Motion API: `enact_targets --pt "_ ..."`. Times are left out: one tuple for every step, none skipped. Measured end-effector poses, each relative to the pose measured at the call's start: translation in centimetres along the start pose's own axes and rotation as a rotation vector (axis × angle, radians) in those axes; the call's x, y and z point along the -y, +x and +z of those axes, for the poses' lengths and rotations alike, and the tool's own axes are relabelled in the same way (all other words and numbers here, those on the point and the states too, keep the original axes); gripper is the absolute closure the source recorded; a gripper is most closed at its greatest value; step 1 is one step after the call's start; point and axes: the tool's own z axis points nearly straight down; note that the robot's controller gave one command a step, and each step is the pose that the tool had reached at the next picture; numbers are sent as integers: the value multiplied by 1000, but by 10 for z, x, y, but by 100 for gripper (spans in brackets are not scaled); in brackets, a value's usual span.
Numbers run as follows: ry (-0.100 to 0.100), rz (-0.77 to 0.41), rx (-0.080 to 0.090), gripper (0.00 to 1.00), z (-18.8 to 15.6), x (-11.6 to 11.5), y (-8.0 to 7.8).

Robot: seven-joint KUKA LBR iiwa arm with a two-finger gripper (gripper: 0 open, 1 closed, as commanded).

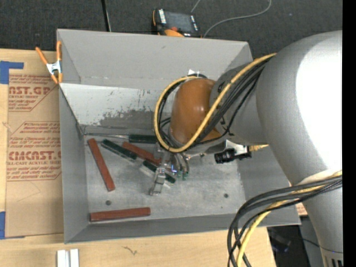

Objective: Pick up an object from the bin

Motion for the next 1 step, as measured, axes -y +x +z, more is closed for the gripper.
enact_targets --pt "-5 0 6 100 -4 -2 -2"
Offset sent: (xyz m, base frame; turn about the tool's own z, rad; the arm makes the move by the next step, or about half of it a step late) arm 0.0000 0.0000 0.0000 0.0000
